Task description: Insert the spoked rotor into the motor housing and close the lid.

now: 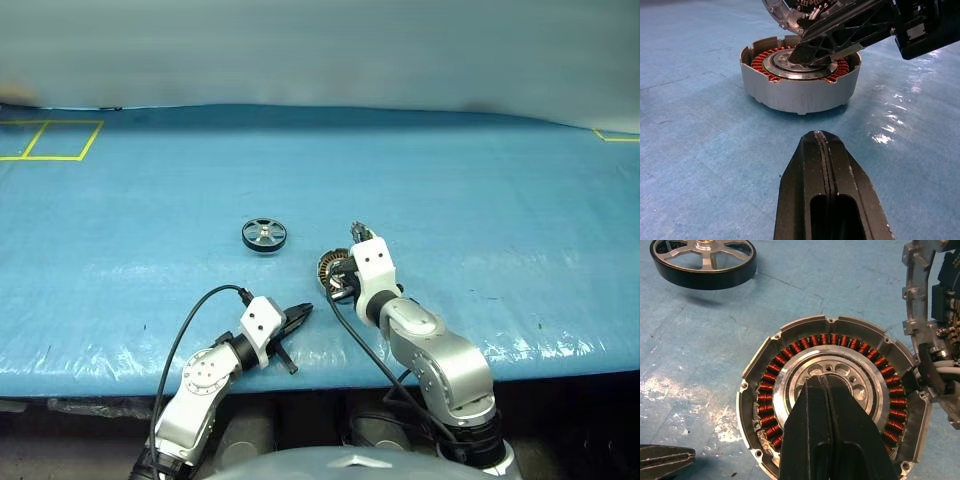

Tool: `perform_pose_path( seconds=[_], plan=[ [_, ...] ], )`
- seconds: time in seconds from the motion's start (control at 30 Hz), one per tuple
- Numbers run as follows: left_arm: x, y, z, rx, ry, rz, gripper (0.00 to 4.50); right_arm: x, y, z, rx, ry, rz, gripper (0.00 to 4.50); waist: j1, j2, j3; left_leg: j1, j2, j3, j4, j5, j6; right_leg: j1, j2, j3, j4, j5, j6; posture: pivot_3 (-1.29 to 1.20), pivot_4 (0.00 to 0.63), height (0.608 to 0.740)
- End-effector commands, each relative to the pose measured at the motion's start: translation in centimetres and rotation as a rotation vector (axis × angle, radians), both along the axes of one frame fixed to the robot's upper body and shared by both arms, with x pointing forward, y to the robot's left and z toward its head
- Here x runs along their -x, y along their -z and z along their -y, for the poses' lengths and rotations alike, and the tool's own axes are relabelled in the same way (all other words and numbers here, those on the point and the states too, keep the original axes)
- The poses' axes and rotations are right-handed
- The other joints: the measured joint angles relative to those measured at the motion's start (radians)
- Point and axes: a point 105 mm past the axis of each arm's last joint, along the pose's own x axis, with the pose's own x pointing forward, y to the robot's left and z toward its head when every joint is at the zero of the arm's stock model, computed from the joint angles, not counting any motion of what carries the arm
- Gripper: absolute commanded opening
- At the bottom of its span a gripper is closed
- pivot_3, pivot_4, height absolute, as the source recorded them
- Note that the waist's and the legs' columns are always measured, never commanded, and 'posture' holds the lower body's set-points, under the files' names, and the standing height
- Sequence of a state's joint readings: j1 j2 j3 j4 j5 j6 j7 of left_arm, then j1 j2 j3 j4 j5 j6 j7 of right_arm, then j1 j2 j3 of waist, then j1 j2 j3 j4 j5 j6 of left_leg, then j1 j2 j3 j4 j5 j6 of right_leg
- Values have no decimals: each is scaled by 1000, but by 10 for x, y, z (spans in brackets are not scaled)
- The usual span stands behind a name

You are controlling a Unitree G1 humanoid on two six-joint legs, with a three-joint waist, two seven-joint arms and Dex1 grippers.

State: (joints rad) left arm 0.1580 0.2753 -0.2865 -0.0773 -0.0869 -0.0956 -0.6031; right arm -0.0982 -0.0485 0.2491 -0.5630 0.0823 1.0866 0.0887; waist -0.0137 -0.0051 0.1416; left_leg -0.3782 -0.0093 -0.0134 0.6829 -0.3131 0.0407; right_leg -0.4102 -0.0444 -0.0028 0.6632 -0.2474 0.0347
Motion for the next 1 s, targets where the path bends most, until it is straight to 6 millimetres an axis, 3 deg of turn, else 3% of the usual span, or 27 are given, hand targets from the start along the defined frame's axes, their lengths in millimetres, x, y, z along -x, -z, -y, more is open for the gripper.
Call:
perform_pose_path(
  seconds=[0.03, 0.43, 0.53, 0.8, 1.0],
  plan=[
    [1, -5, 4, 10, 9, 20, 0, -1, -9, -2, -11, -11, 40, 17, 0, 0, 0, 0, 0, 0, 0, 0, 0, 0, 0, 0, 0, 0, 0, 0, 150, 740],
    [1, -5, 4, 10, 7, 20, 0, 8, 5, 3, -95, 77, -127, 17, 1, 0, 0, 0, 0, 0, 0, 0, 0, 0, 0, 0, 0, 0, 0, 0, 150, 740],
    [1, -4, 4, 9, 7, 17, 0, 7, -1, -2, -112, 50, -98, 17, 1, 0, 0, 0, 0, 0, 0, 0, 0, 0, 0, 0, 0, 0, 0, 0, 150, 740],
    [0, -8, 2, 16, -1, 42, 0, 13, -44, -17, -171, -126, 113, 17, -2, 1, 1, 0, 0, 0, 0, 0, 0, 0, 0, 0, 0, 0, 0, 0, 150, 740],
    [-11, -27, -16, 5, -59, 91, 0, 32, -52, -21, -210, -251, 163, 17, 1, 1, 1, 0, 0, -1, 0, 0, 0, 1, 0, -1, 0, 0, 0, 0, 150, 740]
  ],
)
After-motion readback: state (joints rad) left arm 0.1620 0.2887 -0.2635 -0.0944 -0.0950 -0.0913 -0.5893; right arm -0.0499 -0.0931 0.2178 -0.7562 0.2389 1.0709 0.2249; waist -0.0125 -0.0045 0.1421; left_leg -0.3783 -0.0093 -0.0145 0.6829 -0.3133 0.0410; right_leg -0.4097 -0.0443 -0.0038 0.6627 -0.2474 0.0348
